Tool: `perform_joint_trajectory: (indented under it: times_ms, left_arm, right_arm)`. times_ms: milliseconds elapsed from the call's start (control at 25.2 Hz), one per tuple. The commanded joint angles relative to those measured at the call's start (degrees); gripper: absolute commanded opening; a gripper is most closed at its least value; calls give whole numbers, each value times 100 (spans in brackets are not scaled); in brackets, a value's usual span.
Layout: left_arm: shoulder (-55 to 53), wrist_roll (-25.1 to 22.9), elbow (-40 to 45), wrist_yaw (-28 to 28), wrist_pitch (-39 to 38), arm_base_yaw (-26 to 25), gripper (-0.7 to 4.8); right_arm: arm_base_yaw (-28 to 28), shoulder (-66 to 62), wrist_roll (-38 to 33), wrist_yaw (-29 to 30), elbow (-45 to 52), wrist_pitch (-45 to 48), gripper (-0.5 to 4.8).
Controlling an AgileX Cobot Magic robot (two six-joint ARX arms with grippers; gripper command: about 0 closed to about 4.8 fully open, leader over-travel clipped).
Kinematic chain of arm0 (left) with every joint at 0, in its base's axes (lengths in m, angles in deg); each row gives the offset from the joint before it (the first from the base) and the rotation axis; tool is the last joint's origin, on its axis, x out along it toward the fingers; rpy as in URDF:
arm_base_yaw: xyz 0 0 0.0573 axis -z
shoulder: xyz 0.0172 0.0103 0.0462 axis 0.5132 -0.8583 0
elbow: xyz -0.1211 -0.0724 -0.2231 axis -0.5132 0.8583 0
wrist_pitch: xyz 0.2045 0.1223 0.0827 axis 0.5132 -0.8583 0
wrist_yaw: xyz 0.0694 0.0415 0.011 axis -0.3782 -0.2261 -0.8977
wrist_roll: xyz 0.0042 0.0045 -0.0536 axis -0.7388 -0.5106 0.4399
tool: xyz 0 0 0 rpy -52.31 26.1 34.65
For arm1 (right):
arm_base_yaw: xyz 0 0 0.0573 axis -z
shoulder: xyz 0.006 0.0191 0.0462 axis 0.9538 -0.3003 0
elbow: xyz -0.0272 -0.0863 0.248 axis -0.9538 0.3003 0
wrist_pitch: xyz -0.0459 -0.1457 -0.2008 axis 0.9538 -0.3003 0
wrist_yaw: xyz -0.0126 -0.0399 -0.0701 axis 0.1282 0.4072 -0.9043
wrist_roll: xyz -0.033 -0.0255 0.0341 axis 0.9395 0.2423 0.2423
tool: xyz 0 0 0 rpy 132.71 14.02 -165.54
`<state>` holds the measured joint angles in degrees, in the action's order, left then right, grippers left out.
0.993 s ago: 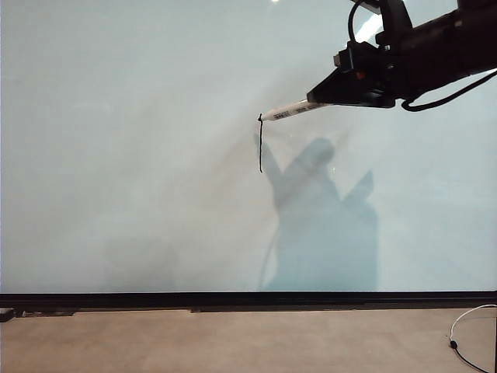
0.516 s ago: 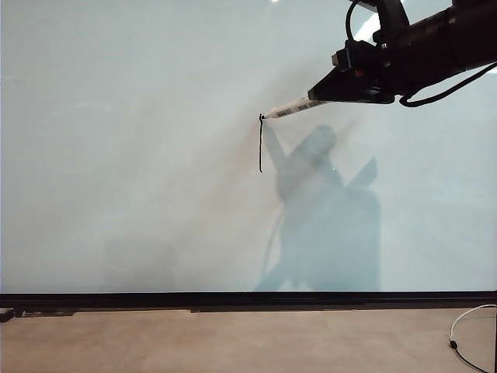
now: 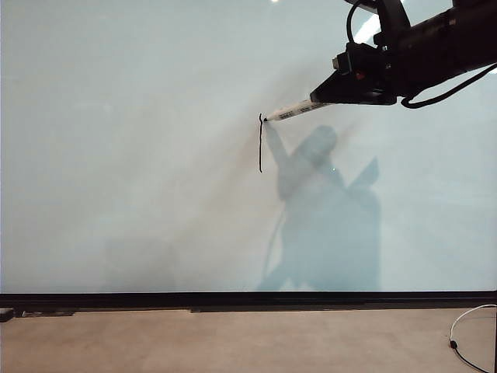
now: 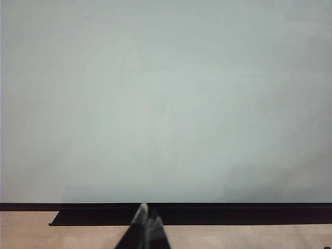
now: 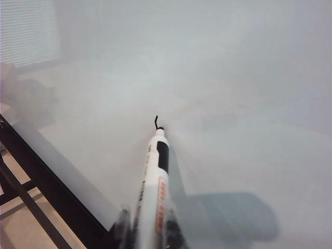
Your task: Pick up the pen on the shelf to the right of the whiteboard and draw a rectangle.
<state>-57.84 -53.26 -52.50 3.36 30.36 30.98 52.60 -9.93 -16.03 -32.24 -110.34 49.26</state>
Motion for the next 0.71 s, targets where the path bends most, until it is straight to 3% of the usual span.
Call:
perform_joint_trajectory:
  times_ms: [40, 715]
  left_arm:
    - [-2, -26, -15, 22, 37, 0, -4]
    - [-2, -26, -17, 22, 37, 0, -5]
  right_arm:
    - [2, 22, 15, -164, -33, 118, -5]
    - [216, 203, 28, -267, -31, -7, -5]
